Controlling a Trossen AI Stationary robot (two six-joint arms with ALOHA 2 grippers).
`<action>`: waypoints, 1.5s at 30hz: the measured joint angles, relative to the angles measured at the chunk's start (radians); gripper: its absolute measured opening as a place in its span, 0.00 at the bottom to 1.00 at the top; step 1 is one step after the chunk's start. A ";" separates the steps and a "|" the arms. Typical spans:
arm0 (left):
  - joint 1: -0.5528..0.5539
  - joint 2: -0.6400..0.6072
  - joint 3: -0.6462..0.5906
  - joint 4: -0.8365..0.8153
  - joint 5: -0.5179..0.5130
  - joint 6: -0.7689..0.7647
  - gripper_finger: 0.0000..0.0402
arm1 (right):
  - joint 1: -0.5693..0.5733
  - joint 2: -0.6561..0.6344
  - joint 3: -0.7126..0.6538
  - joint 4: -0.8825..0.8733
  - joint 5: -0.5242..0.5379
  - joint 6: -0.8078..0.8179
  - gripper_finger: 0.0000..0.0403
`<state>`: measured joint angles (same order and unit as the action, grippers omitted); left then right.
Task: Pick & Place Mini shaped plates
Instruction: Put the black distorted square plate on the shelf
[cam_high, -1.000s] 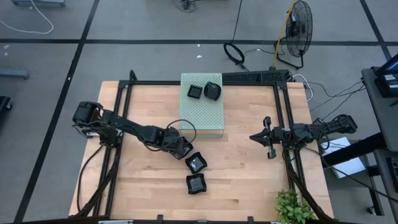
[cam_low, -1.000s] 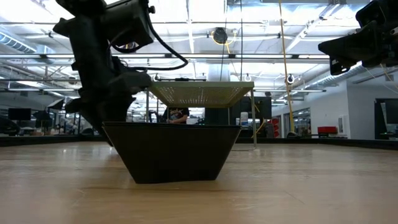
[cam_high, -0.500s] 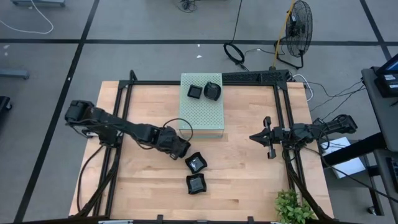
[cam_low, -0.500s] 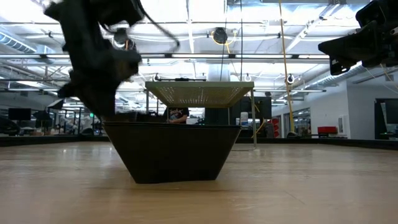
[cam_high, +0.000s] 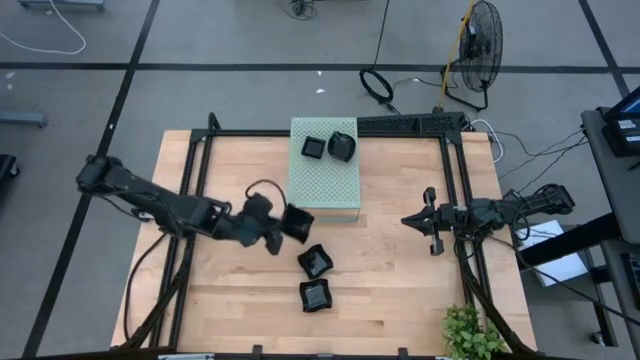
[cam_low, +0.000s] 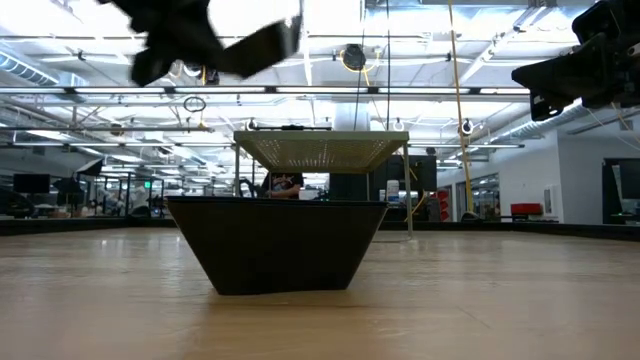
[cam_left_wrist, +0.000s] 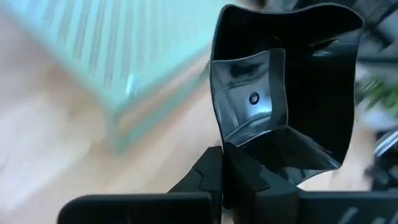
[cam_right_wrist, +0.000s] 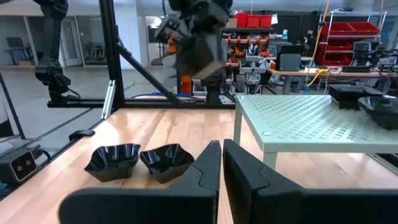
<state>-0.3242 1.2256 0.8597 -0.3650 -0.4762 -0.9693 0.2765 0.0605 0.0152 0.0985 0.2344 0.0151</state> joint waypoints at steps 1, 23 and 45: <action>0.015 -0.008 0.000 0.049 -0.010 0.041 0.03 | 0.000 0.000 0.000 0.002 0.000 0.000 0.02; 0.418 0.118 0.000 0.250 0.215 0.205 0.03 | 0.000 0.006 0.000 0.001 0.000 0.000 0.02; 0.427 0.166 0.000 0.354 0.216 0.296 0.23 | 0.000 0.006 0.000 0.001 0.000 0.000 0.02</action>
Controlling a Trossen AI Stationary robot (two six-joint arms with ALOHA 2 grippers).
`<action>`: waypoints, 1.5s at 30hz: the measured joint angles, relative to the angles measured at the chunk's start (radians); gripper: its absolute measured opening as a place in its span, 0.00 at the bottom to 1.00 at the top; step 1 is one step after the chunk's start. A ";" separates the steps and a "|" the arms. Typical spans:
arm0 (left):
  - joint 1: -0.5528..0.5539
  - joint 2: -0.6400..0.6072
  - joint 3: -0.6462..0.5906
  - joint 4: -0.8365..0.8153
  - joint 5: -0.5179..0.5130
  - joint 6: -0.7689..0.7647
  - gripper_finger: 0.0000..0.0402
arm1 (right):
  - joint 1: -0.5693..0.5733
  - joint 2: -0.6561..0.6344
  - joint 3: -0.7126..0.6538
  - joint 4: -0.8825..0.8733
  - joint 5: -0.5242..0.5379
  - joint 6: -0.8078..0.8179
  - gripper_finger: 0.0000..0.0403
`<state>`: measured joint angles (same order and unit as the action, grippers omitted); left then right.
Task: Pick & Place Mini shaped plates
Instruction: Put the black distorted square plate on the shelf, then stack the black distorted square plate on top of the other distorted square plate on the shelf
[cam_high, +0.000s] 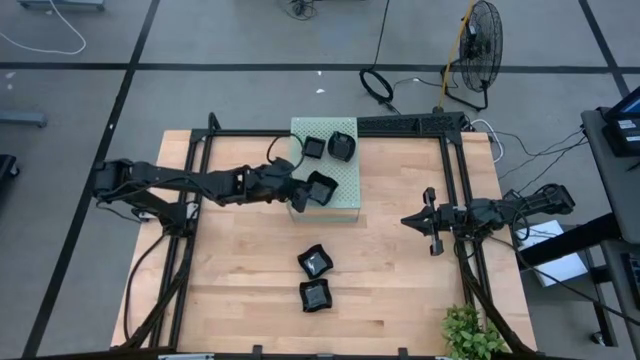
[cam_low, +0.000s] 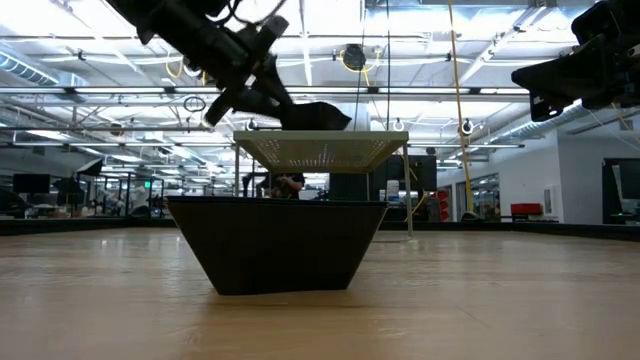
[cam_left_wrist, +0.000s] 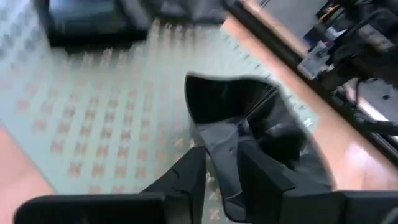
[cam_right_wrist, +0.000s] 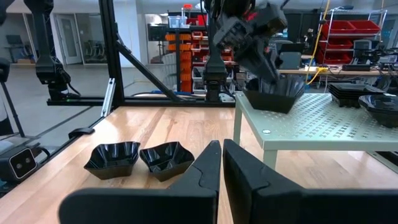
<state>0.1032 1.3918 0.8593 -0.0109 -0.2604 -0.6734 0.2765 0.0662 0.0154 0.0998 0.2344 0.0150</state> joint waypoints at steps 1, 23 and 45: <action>0.000 -0.004 0.000 0.018 -0.001 0.021 0.24 | 0.000 0.000 0.000 0.000 0.000 0.000 0.02; -0.284 -0.005 -0.001 0.238 0.132 0.453 0.30 | 0.000 0.001 0.000 0.000 0.000 0.000 0.02; -0.445 0.347 0.245 -0.397 0.003 -0.067 0.30 | 0.000 0.000 0.000 0.000 0.000 0.000 0.02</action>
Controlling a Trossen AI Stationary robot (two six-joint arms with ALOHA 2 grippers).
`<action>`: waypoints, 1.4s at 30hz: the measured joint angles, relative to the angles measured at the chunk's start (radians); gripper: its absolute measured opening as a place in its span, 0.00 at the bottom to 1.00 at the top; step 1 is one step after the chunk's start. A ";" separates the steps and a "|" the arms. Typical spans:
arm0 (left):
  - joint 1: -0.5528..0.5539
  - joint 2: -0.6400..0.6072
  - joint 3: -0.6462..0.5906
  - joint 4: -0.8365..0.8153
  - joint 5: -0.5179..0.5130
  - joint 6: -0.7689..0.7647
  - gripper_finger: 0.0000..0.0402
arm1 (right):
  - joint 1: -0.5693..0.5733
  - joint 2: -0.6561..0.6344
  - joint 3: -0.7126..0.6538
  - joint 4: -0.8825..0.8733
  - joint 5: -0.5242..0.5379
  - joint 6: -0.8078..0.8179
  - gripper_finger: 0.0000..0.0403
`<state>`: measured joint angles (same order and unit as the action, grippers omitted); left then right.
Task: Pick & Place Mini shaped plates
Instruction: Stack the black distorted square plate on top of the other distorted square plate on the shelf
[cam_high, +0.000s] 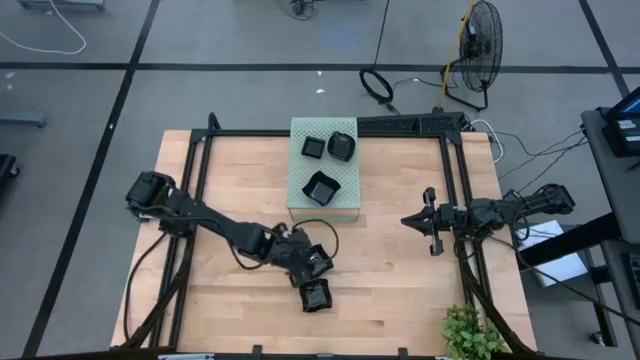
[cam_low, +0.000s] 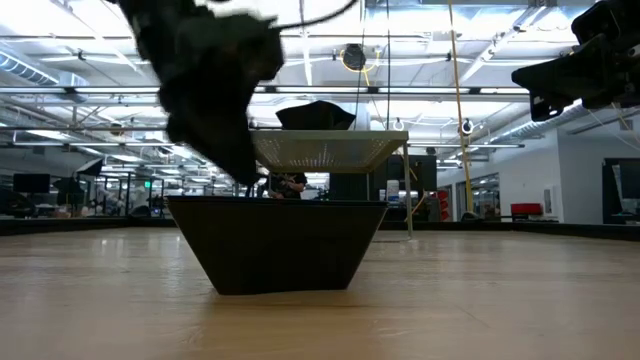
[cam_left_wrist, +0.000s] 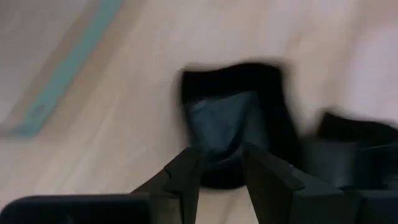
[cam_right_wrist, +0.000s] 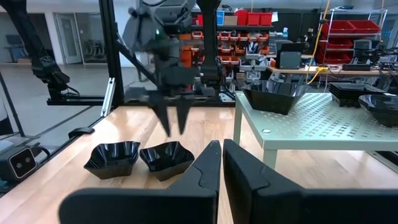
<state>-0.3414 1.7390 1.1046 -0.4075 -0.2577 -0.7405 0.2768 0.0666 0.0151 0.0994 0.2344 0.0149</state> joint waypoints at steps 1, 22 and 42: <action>0.000 0.002 -0.001 -0.037 -0.016 -0.024 0.30 | 0.000 0.000 0.000 -0.001 0.000 0.000 0.02; 0.022 0.098 -0.002 -0.052 0.013 -0.129 0.30 | 0.000 0.000 0.000 -0.002 0.000 0.000 0.02; 0.075 0.107 -0.002 0.045 0.028 -0.043 0.30 | 0.000 0.000 0.000 0.000 0.000 0.000 0.02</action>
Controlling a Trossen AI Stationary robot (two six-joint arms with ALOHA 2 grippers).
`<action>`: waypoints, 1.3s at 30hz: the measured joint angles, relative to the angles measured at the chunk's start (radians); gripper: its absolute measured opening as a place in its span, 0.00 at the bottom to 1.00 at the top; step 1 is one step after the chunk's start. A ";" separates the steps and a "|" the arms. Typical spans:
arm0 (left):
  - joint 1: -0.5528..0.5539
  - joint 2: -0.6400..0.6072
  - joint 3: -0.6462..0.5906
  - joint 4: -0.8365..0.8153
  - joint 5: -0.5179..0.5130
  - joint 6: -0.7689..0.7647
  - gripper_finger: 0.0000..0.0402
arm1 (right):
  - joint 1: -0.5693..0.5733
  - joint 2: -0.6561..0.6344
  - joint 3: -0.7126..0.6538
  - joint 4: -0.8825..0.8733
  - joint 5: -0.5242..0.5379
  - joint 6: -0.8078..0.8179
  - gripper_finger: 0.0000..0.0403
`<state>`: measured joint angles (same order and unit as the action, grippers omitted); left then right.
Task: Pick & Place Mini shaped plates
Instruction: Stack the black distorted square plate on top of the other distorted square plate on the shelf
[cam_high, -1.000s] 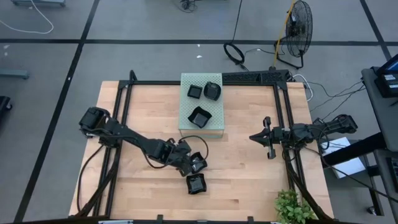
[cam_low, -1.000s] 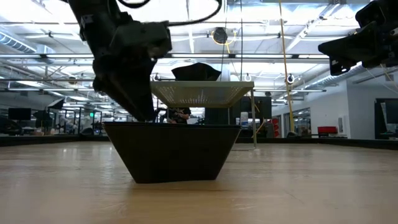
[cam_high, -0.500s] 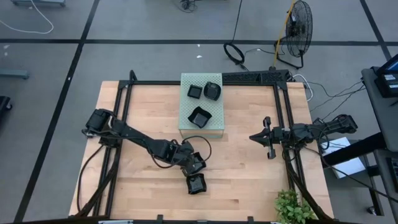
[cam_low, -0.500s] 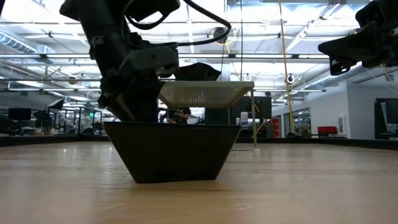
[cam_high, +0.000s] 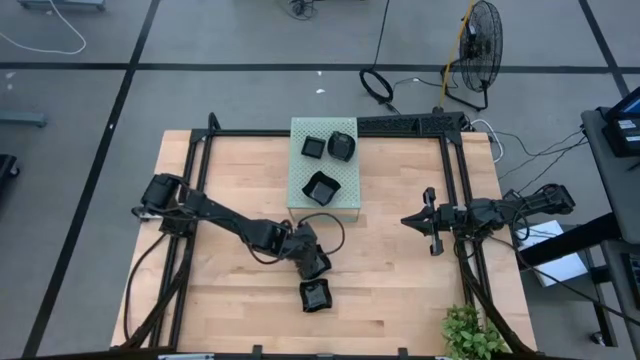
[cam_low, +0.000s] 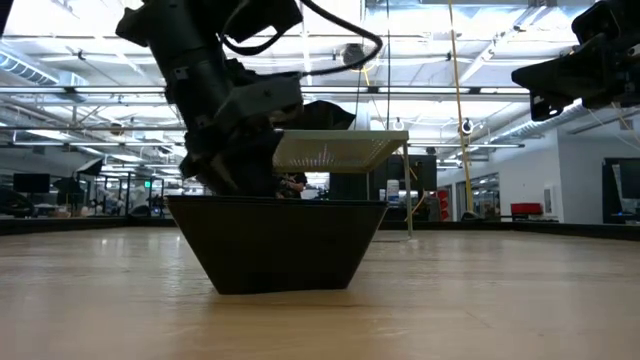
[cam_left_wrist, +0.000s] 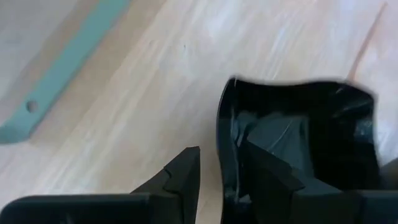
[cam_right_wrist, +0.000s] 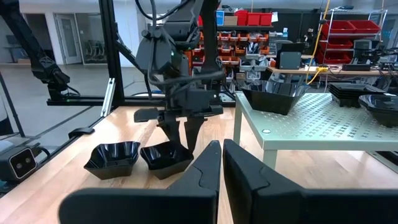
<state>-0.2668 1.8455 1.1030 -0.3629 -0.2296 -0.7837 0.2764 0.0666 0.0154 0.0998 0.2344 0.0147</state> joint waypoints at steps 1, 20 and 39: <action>0.000 0.002 0.000 -0.005 0.009 0.002 0.30 | 0.000 0.000 0.000 0.000 0.000 0.000 0.02; -0.001 0.001 -0.004 0.001 0.067 -0.004 0.06 | 0.000 0.000 0.000 0.000 0.000 0.000 0.02; -0.022 -0.288 -0.005 0.043 -0.007 0.110 0.02 | 0.000 0.000 0.000 0.000 0.000 0.000 0.02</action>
<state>-0.2889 1.5574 1.0985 -0.3195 -0.2370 -0.6739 0.2766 0.0669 0.0153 0.0998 0.2344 0.0148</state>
